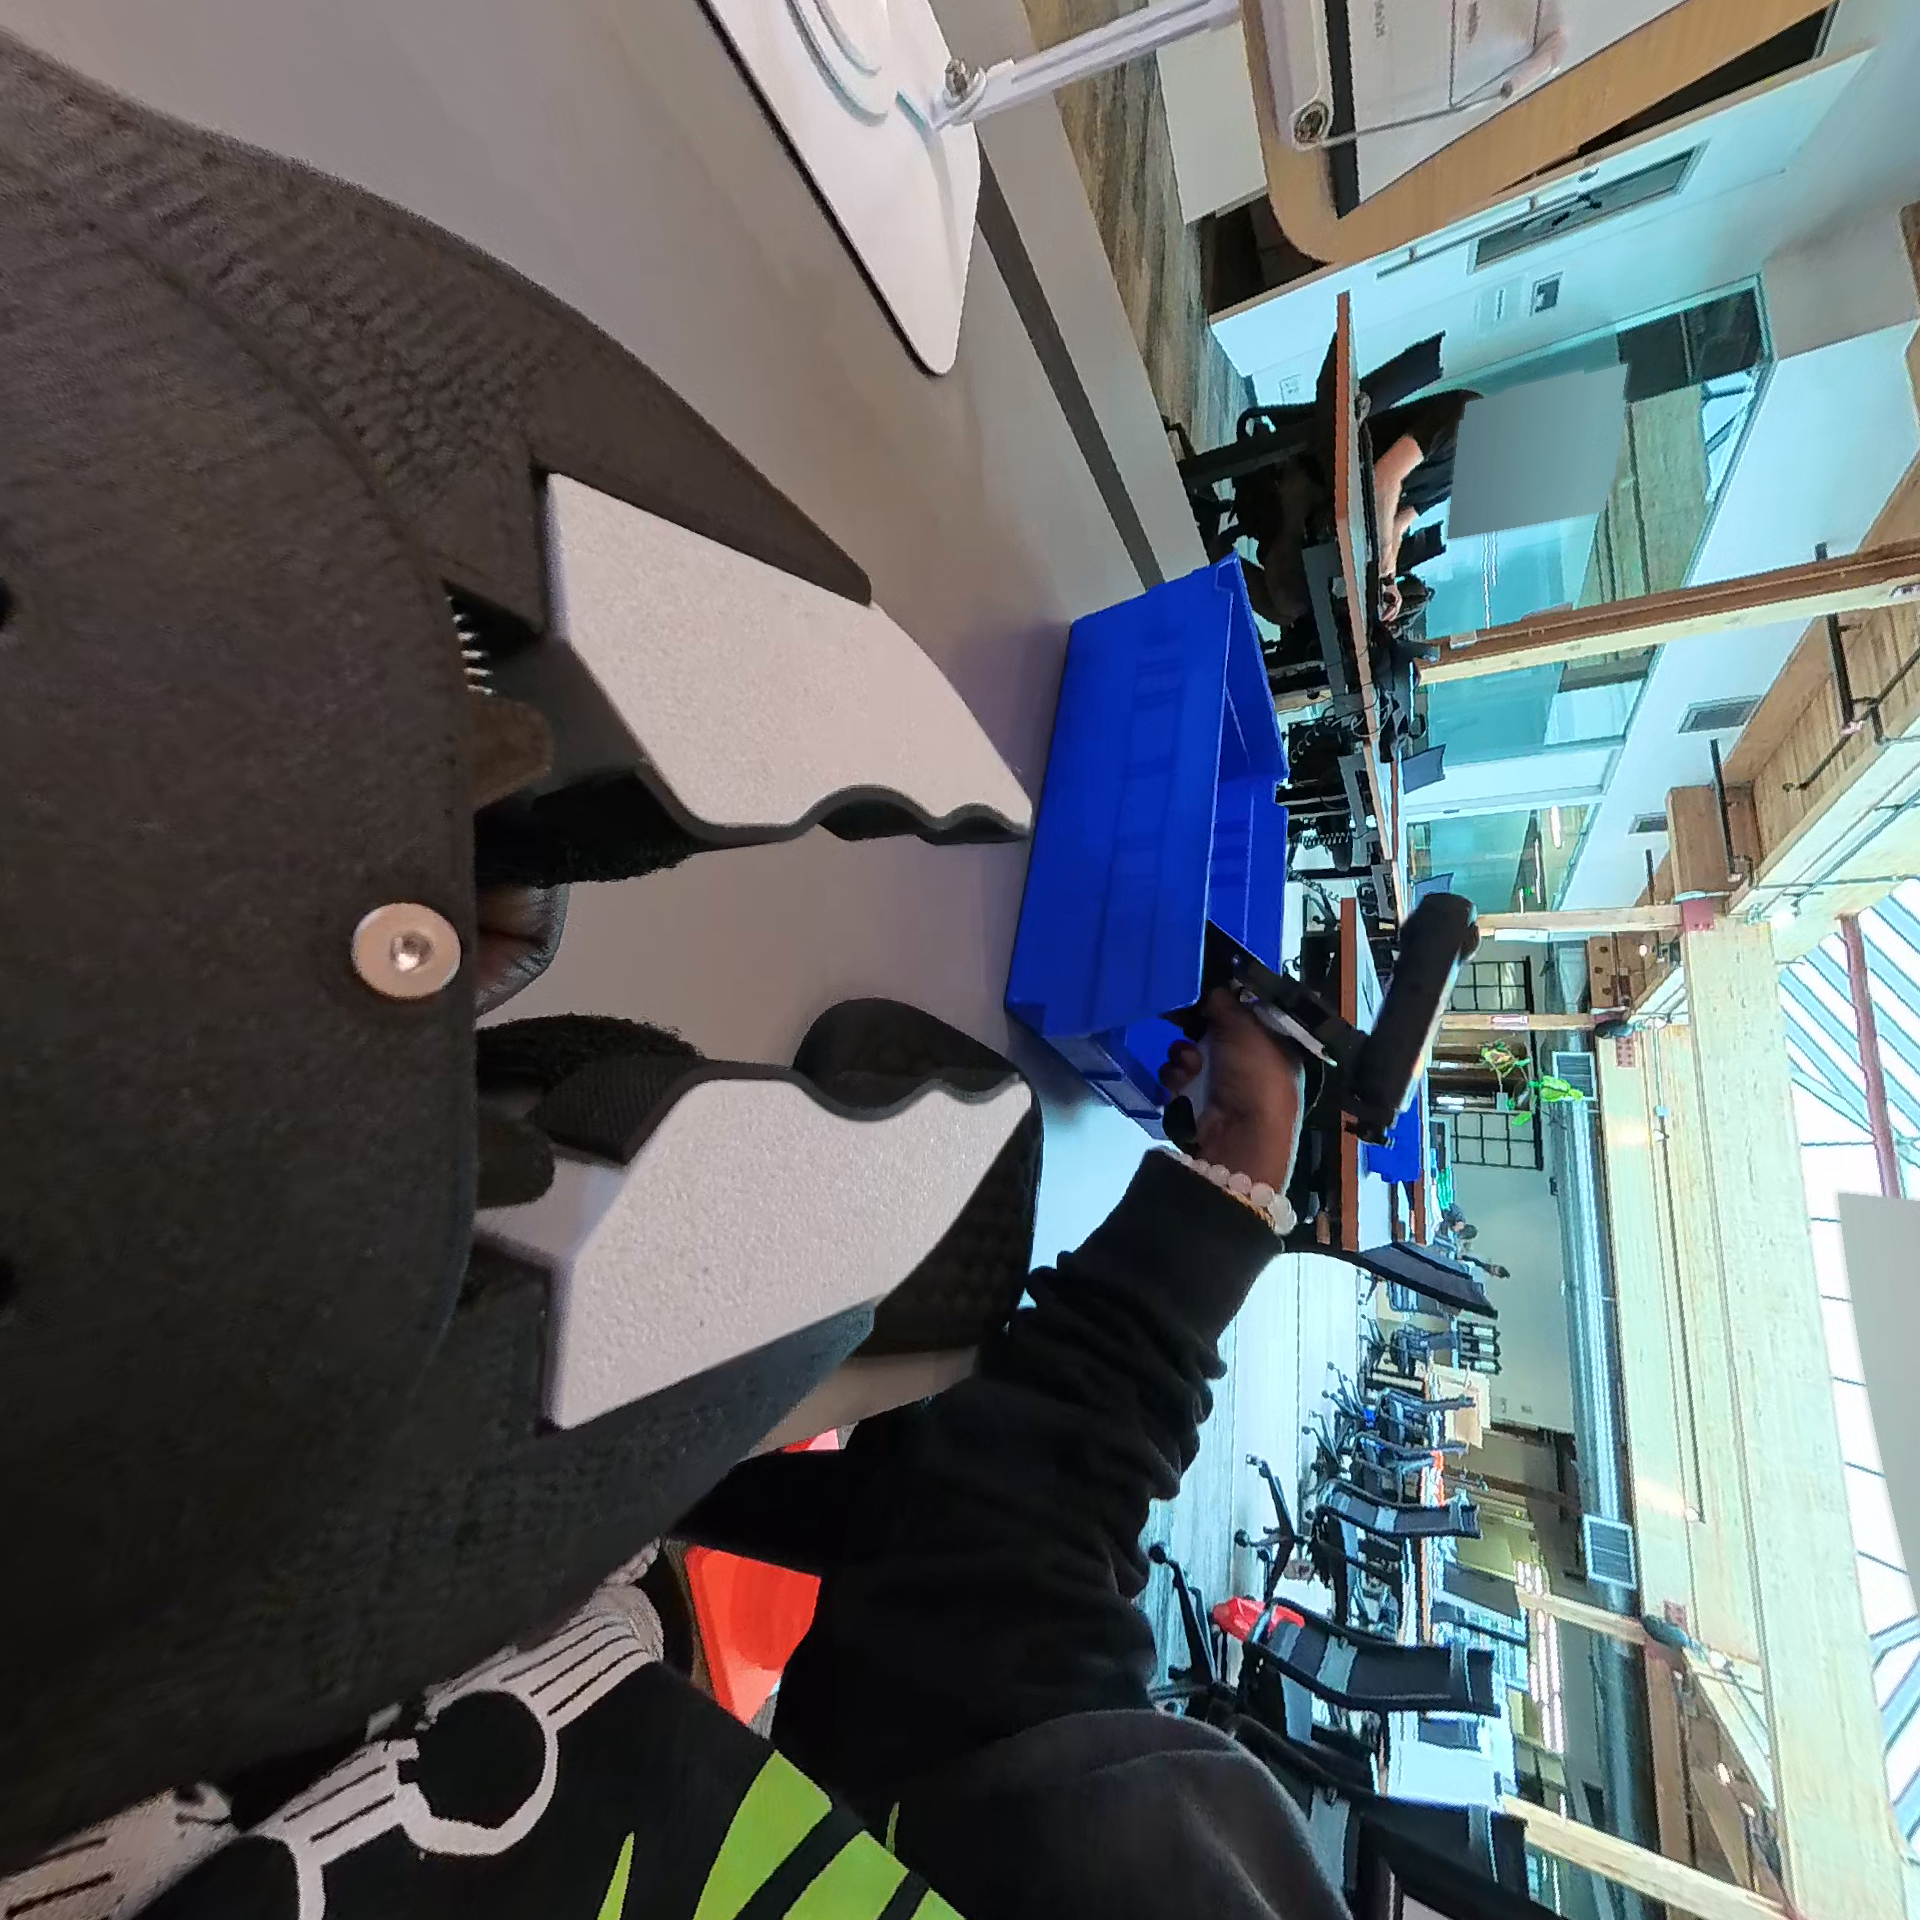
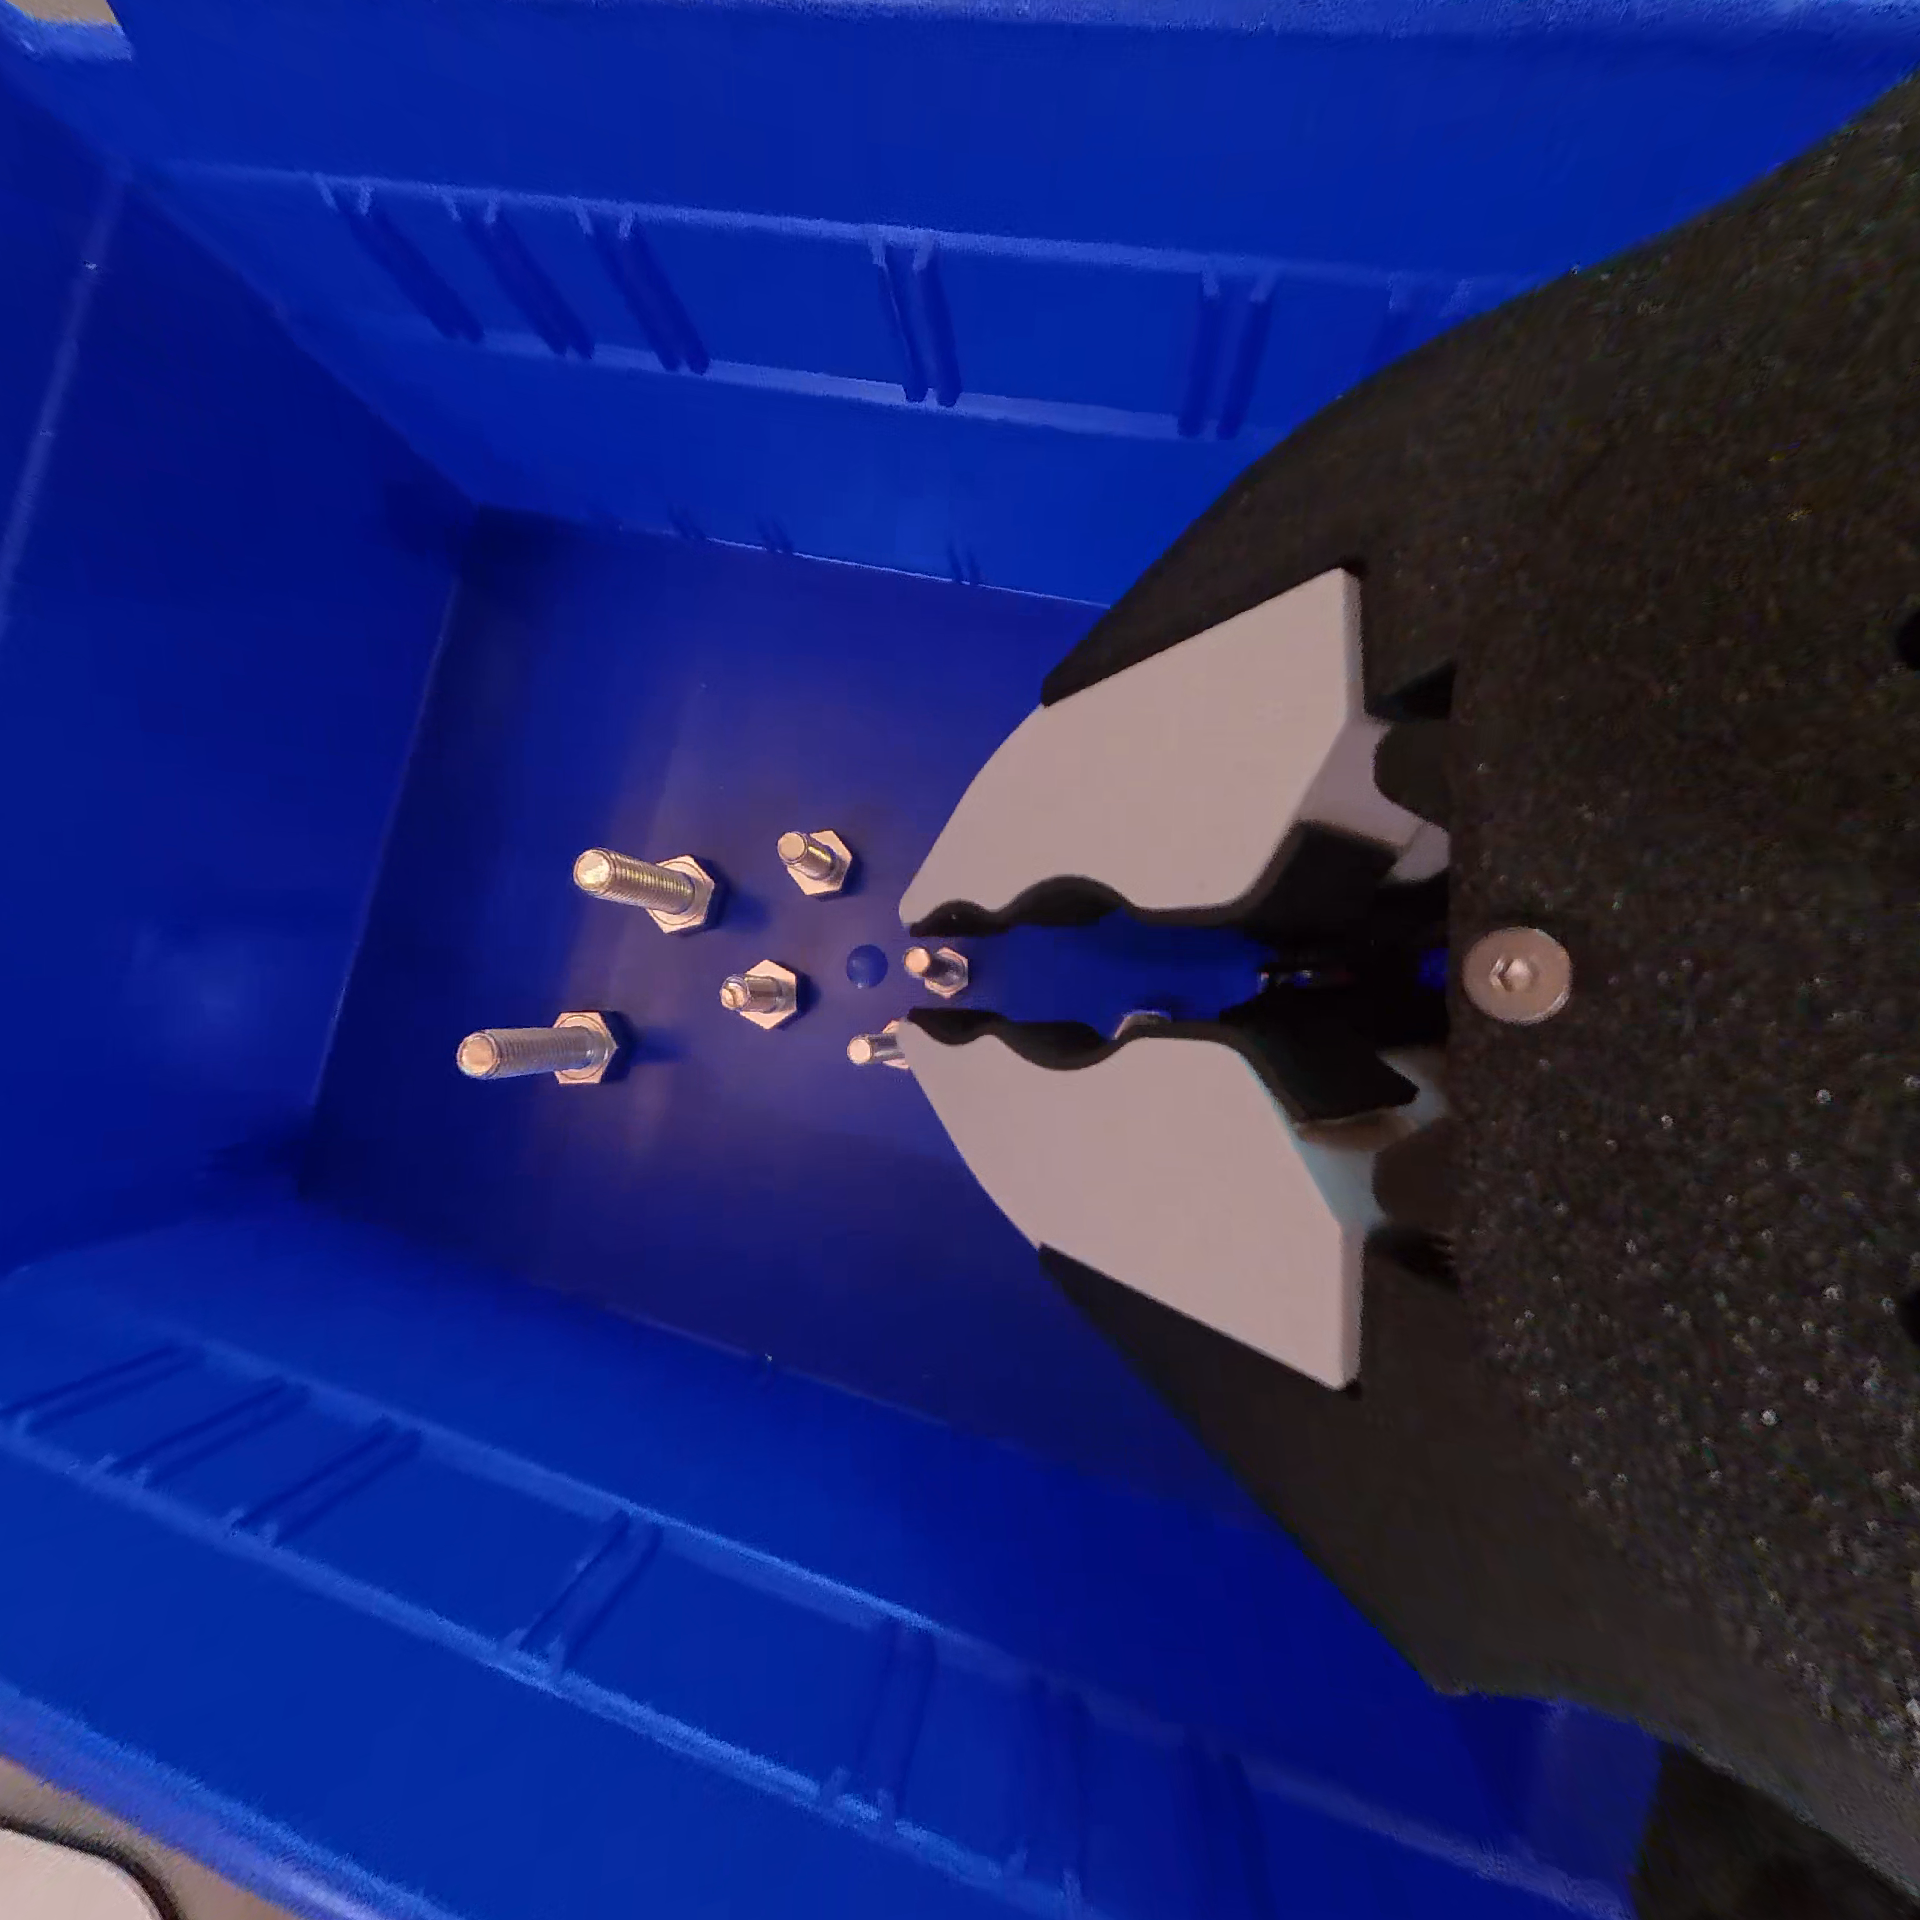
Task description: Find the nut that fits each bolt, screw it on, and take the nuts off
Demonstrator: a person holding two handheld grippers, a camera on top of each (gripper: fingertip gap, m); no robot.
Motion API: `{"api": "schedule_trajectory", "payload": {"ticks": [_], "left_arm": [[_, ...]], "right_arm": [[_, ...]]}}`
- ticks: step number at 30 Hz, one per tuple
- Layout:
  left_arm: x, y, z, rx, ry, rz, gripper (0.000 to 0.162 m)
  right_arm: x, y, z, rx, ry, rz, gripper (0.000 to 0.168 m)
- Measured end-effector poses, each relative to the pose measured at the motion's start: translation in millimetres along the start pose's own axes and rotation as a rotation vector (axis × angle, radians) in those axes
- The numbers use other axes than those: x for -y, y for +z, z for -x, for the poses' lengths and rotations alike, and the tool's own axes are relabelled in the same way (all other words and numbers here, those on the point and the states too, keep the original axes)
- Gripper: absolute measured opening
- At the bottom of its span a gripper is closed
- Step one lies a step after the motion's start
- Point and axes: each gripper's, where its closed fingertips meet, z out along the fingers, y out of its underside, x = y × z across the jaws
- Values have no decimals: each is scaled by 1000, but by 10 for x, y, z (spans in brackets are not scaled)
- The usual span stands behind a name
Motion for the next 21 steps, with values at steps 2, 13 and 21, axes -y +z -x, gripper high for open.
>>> {"api": "schedule_trajectory", "payload": {"ticks": [2,13,21], "left_arm": [[23,-22,30,26,14,-2,41],[544,-1209,963,902,254,38,50],[34,-2029,1336,1167,108,307,60]], "right_arm": [[37,-64,44,9,4,-26,22],[513,-965,886,196,-29,-566,79],[72,-812,1366,184,-143,-432,86]]}}
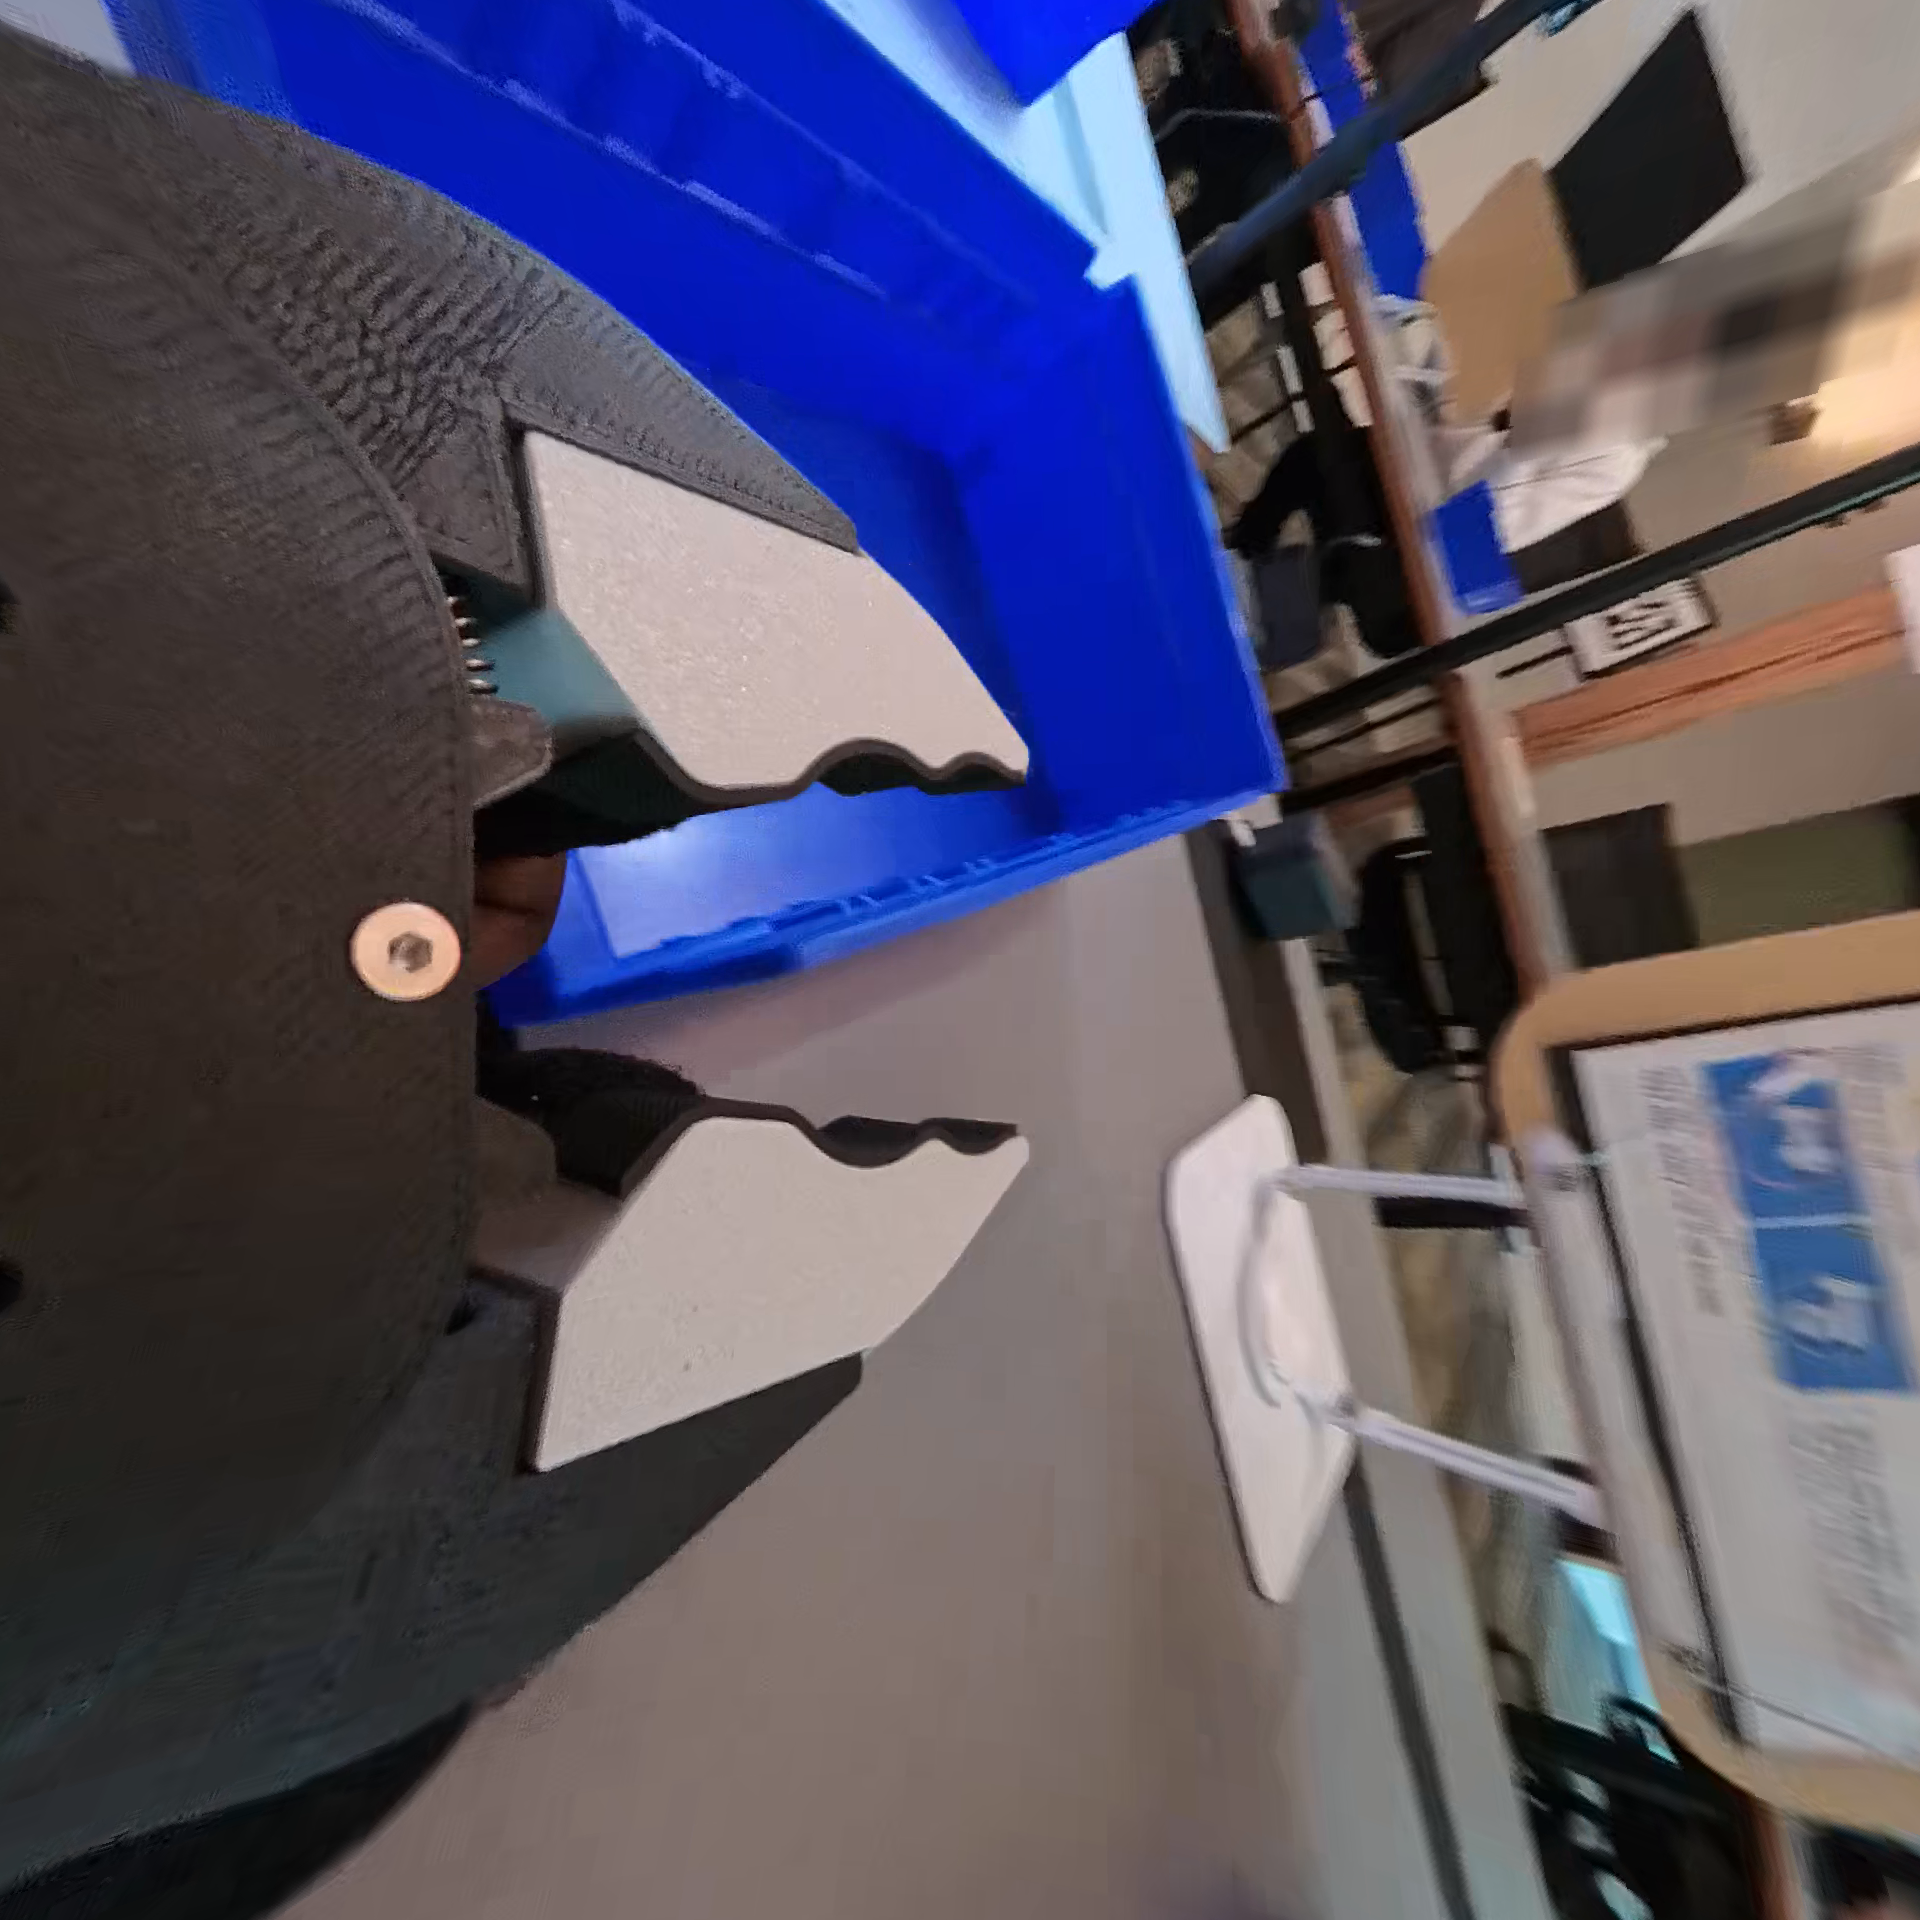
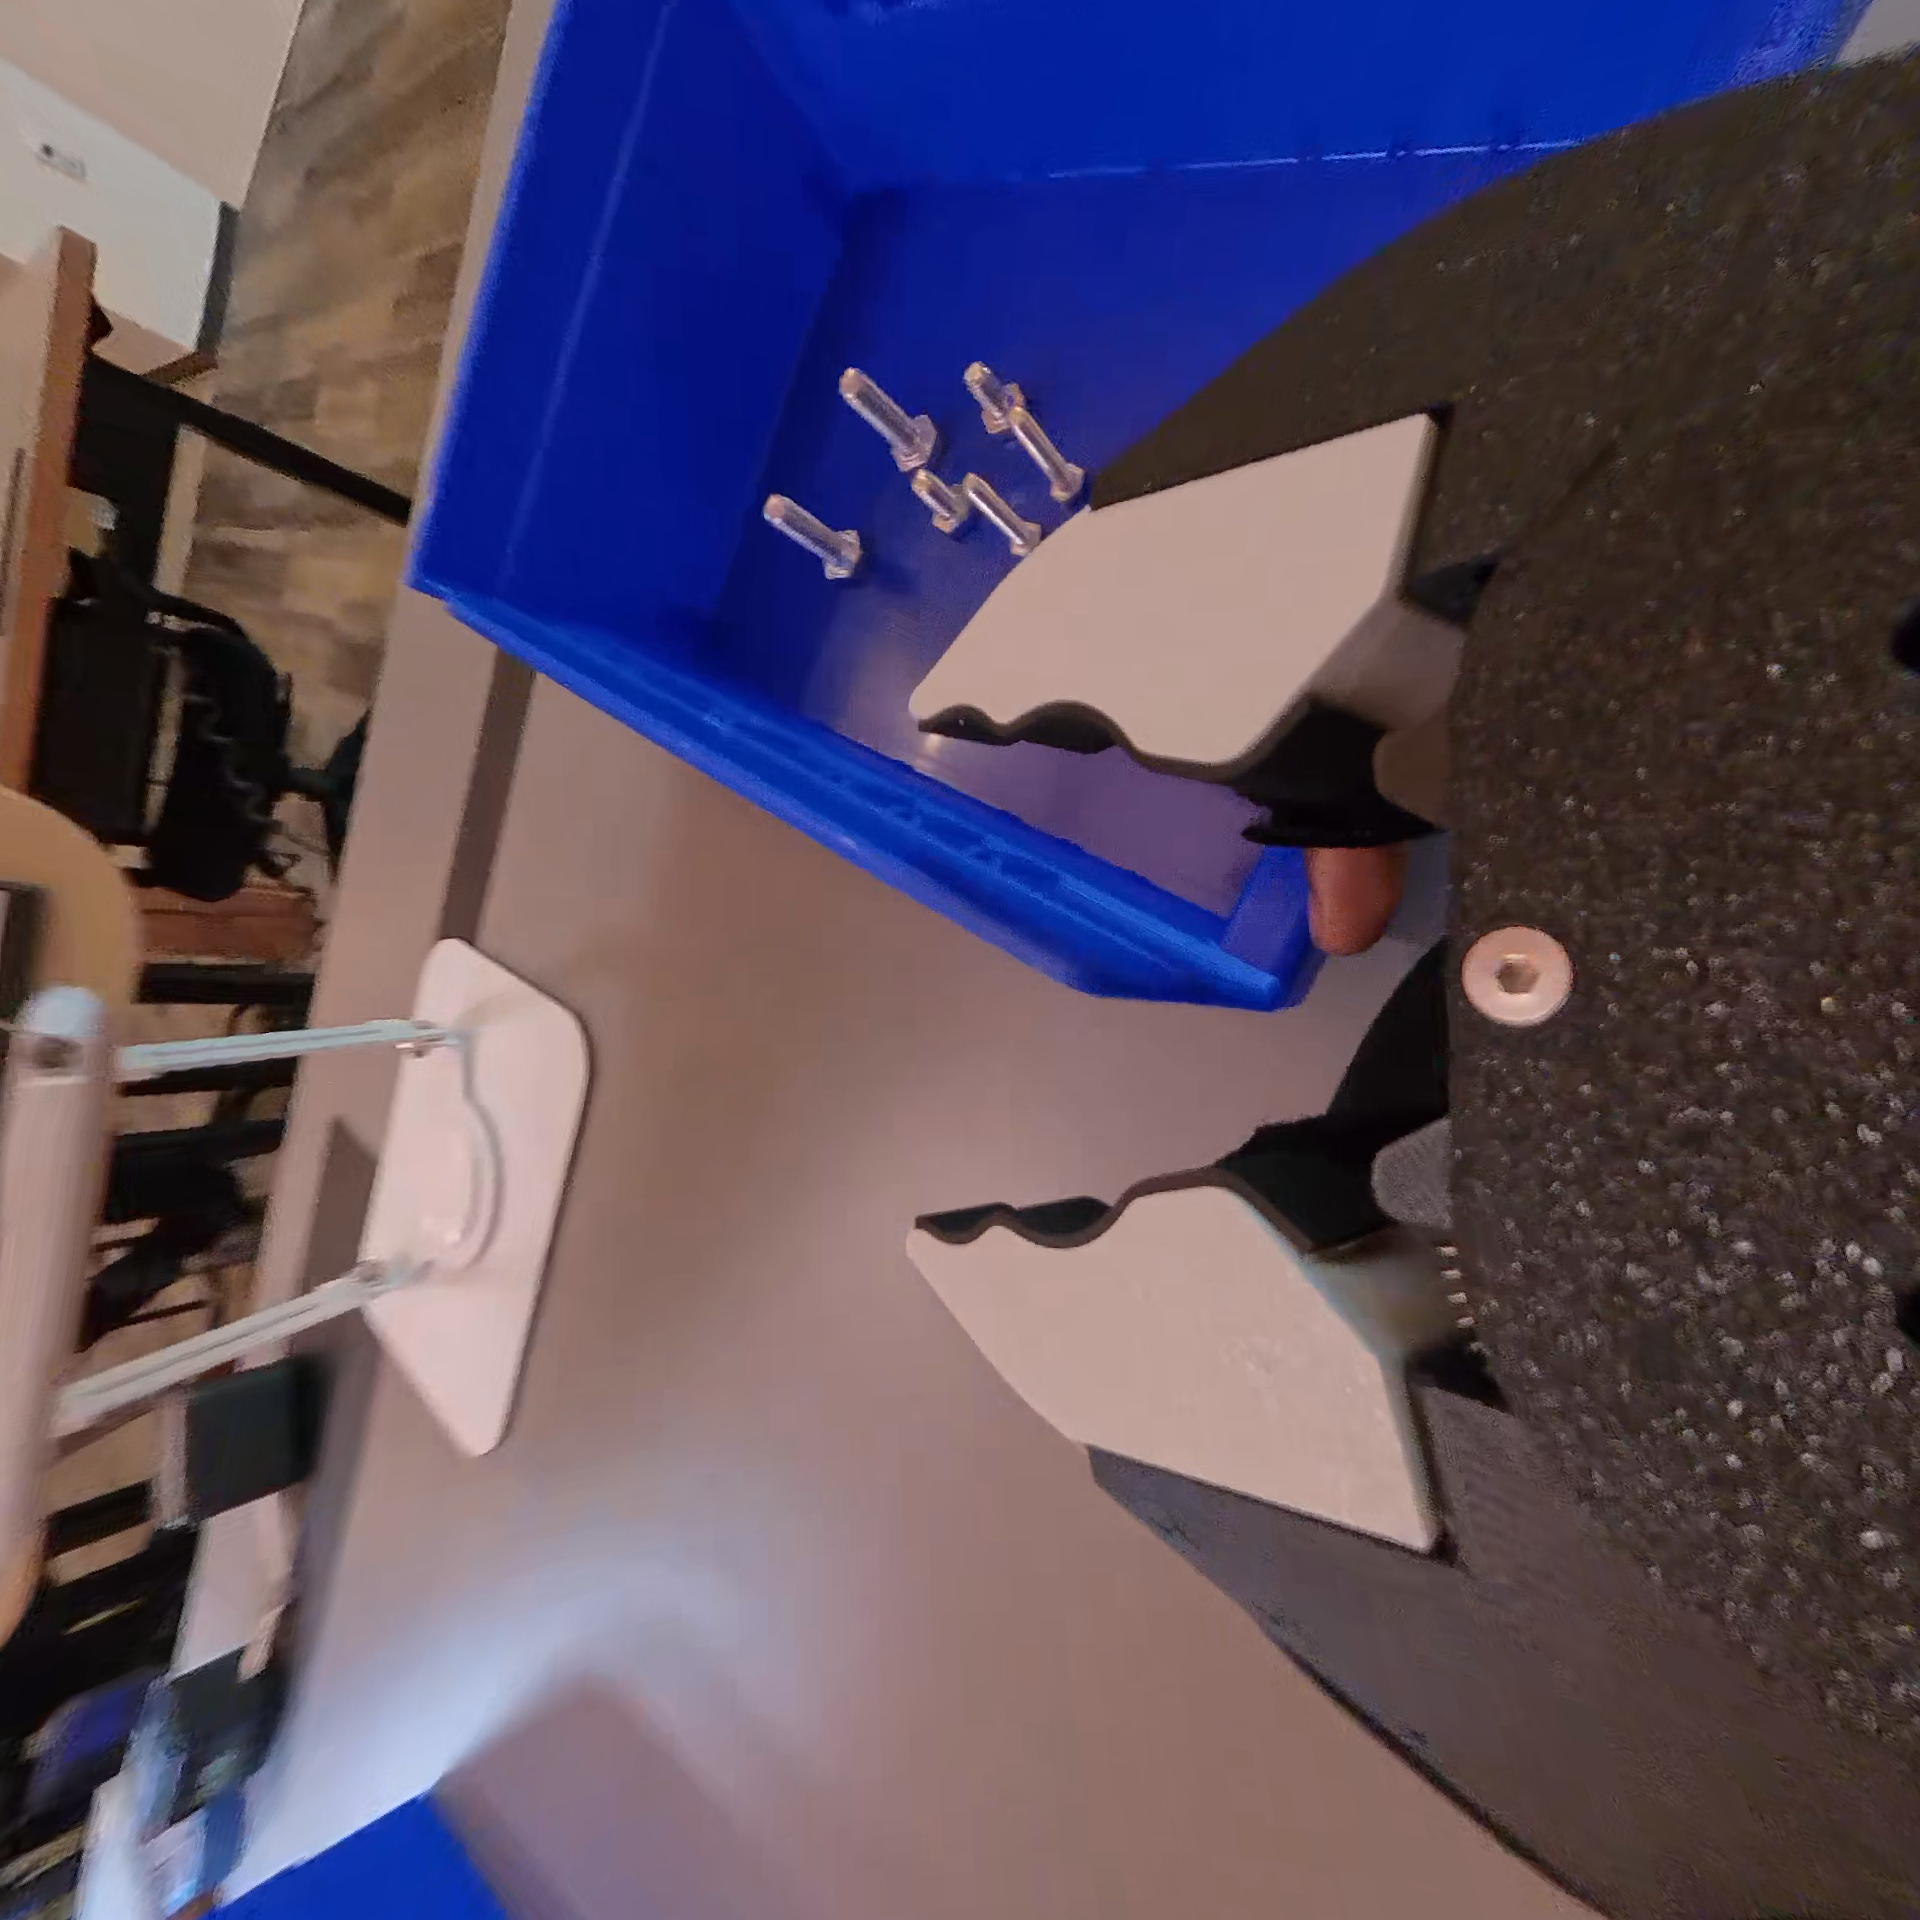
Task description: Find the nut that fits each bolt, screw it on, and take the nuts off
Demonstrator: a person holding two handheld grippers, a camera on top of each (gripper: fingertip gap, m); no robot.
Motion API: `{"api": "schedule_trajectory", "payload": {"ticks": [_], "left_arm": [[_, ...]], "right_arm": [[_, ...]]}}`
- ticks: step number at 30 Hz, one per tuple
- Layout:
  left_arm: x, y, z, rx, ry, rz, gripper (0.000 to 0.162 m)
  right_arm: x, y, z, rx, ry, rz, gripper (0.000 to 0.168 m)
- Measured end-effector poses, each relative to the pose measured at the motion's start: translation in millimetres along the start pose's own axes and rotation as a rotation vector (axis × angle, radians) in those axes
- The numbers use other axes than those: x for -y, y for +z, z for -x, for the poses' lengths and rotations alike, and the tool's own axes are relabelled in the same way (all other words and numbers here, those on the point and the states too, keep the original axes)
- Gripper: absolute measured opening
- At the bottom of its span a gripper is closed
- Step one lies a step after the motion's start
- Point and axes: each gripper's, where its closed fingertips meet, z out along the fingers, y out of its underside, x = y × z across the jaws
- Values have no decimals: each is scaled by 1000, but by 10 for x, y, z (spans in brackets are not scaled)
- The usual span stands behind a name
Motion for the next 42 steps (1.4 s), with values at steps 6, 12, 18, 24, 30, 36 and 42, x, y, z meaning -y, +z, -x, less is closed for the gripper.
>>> {"api": "schedule_trajectory", "payload": {"ticks": [6,12,18,24,30,36,42], "left_arm": [[-470,143,-13,-29,36,203,49],[-424,159,50,24,116,167,17],[-371,149,0,8,92,144,8],[-262,193,-266,-75,82,120,4],[-109,233,-565,-123,102,84,4],[14,254,-897,-191,118,63,4],[75,284,-1211,-242,144,49,4]], "right_arm": [[-315,145,-18,-125,-136,157,60],[-383,166,-201,-230,-231,207,17],[-354,160,-183,-265,-289,207,14],[-203,171,8,-211,-238,123,8],[-32,225,316,-165,-214,39,8],[42,281,624,-161,-248,22,8],[99,301,1007,-106,-294,5,9]]}}
